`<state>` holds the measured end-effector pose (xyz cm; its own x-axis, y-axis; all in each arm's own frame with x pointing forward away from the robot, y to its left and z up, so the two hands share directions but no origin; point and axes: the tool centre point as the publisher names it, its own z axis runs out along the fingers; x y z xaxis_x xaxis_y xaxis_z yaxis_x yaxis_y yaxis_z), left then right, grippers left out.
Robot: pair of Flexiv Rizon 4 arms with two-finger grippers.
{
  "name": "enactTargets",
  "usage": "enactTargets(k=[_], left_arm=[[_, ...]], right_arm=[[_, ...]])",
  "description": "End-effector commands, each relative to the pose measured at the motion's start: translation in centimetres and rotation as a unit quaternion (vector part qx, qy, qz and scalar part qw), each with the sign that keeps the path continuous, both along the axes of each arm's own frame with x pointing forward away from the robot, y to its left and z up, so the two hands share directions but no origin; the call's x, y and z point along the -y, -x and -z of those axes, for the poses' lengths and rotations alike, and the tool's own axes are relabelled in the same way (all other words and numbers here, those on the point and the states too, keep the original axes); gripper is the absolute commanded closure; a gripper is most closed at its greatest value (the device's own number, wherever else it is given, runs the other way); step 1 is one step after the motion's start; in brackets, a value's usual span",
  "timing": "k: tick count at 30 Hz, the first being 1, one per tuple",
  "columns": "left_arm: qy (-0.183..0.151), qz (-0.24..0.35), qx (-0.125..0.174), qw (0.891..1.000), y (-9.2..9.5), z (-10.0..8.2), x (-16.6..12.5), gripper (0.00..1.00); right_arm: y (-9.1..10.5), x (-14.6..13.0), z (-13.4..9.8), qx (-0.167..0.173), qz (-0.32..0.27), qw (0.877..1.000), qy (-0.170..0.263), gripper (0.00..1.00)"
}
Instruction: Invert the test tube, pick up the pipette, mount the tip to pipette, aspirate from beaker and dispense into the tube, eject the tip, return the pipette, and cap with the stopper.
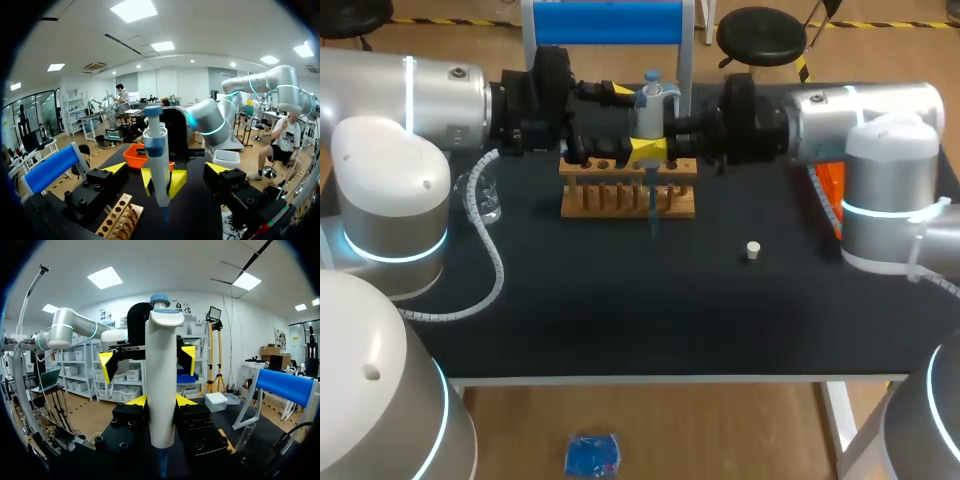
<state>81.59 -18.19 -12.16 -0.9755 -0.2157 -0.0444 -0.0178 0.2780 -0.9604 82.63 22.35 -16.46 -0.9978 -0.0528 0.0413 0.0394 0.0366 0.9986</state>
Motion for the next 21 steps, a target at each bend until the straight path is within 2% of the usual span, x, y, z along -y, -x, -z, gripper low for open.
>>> enactTargets(k=[1,10,16,21], left_arm=[[0.001,0.000,0.001,1.000,0.1,0.0,-0.1,0.00],[0.001,0.000,0.001,1.000,0.1,0.0,-0.1,0.00],[0.001,0.000,0.001,1.000,0.1,0.0,-0.1,0.00],[0.001,0.000,0.001,1.000,0.1,0.0,-0.1,0.00]], right_arm=[[-0.1,3.4,-0.6,-0.006,-0.004,1.000,0.007,1.00],[-1.1,10.7,-1.1,-0.026,0.005,1.000,0.001,1.00],[-1.2,16.2,-1.8,-0.021,0.030,0.999,0.003,1.00],[-1.1,20.7,-2.7,-0.002,0.061,0.998,0.012,1.00]])
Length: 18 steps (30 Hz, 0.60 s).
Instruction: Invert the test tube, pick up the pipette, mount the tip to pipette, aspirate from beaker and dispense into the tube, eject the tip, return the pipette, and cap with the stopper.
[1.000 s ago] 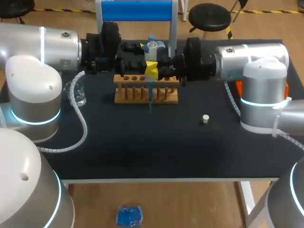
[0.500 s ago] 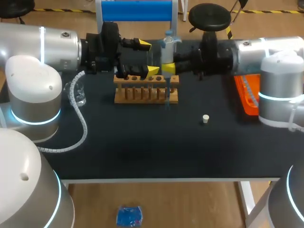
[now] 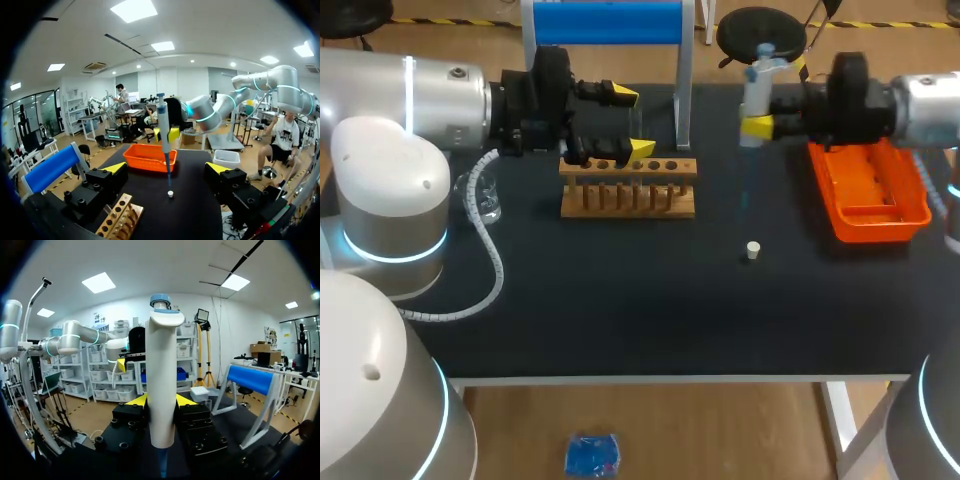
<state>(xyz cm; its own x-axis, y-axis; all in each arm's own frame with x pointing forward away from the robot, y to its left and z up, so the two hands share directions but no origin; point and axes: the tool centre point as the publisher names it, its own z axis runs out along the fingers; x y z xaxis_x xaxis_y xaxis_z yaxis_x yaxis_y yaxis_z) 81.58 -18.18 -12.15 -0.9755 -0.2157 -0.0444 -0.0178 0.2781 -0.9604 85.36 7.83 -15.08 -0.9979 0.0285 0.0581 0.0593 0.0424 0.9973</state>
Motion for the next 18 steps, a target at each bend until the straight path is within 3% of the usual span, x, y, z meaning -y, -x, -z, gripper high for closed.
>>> enactTargets(k=[1,9,18], left_arm=[[0.001,0.000,0.001,1.000,0.1,0.0,-0.1,0.00],[0.001,0.000,0.001,1.000,0.1,0.0,-0.1,0.00],[0.001,0.000,0.001,1.000,0.1,0.0,-0.1,0.00]], right_arm=[[1.6,7.1,-1.5,0.006,0.023,1.000,0.006,1.00],[1.1,13.1,-2.0,0.015,0.060,0.998,0.011,1.00],[-1.2,18.6,-1.0,0.002,0.066,0.998,0.000,1.00]])
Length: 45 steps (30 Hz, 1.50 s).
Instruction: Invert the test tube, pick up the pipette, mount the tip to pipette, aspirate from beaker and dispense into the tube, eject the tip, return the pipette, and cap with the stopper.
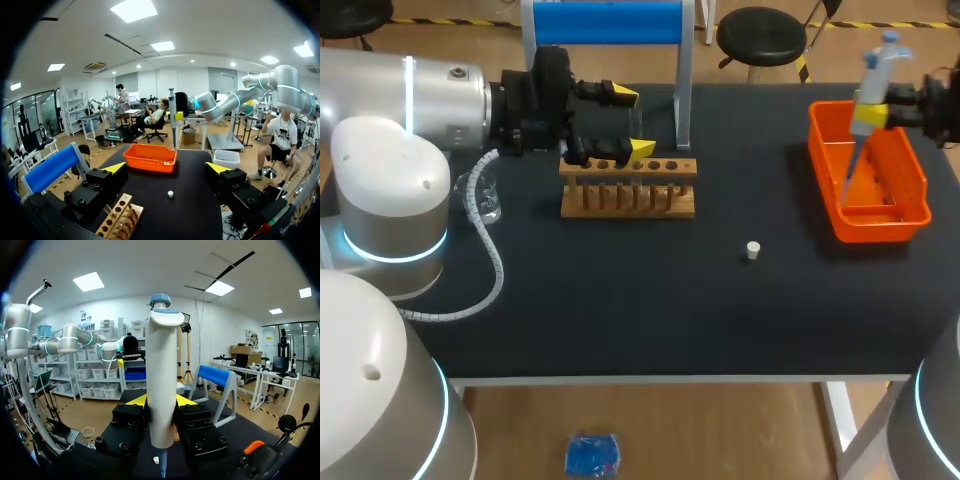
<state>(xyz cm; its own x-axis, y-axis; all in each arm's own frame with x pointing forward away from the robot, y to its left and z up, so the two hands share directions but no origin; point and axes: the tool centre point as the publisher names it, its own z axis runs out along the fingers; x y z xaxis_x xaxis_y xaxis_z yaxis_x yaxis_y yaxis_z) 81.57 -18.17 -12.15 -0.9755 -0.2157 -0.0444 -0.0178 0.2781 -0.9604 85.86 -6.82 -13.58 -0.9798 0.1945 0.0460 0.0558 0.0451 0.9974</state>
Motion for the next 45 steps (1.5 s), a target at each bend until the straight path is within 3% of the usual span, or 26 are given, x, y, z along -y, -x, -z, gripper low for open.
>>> enactTargets(k=[1,17,29,45], left_arm=[[0.001,0.000,0.001,1.000,0.1,0.0,-0.1,0.00],[0.001,0.000,0.001,1.000,0.1,0.0,-0.1,0.00],[0.001,0.000,0.001,1.000,0.1,0.0,-0.1,0.00],[0.001,0.000,0.001,1.000,0.1,0.0,-0.1,0.00]], right_arm=[[-1.1,4.4,0.7,-0.003,-0.014,1.000,-0.007,1.00],[-5.8,8.2,3.2,0.007,-0.020,1.000,-0.007,1.00],[-6.5,8.2,4.7,0.008,-0.034,0.999,-0.008,1.00],[-6.2,7.6,4.6,0.013,-0.040,0.999,-0.005,1.00]])
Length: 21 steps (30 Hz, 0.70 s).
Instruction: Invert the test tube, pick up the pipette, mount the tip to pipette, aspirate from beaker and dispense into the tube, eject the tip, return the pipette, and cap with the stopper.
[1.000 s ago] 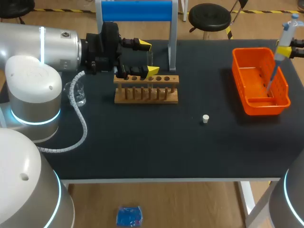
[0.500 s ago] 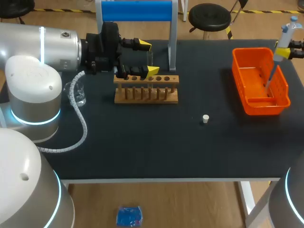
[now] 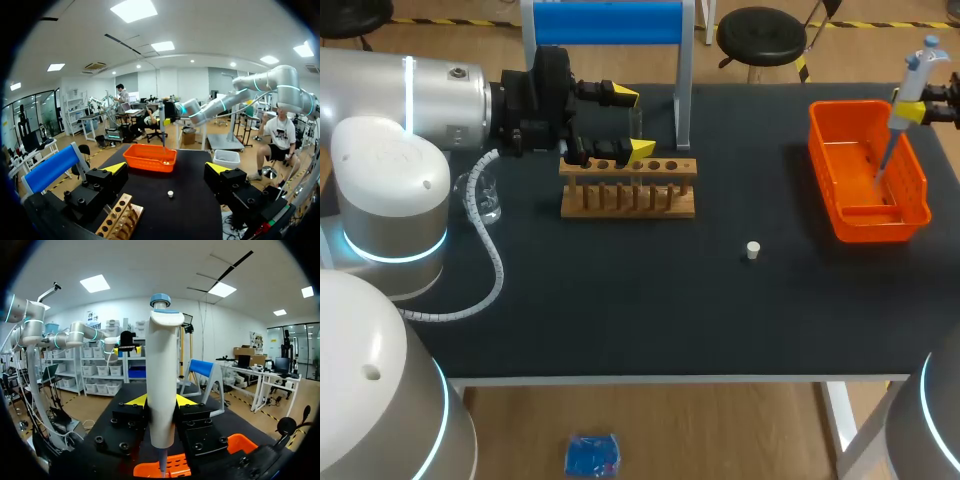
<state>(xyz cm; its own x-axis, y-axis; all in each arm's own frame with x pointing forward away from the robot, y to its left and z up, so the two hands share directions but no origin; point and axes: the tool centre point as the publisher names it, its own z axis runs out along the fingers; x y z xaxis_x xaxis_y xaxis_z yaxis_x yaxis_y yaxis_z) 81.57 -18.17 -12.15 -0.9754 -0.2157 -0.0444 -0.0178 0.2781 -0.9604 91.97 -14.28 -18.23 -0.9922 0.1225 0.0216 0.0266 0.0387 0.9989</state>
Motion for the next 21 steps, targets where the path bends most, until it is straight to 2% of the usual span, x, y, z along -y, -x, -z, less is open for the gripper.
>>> enactTargets(k=[1,21], left_arm=[[0.001,0.000,0.001,1.000,0.06,0.03,-0.08,0.00],[0.001,0.000,0.001,1.000,0.06,0.03,-0.08,0.00]], right_arm=[[-0.12,0.19,0.01,0.000,-0.004,1.000,0.000,1.00],[-0.23,-0.13,0.07,-0.003,-0.013,1.000,-0.004,1.00]])
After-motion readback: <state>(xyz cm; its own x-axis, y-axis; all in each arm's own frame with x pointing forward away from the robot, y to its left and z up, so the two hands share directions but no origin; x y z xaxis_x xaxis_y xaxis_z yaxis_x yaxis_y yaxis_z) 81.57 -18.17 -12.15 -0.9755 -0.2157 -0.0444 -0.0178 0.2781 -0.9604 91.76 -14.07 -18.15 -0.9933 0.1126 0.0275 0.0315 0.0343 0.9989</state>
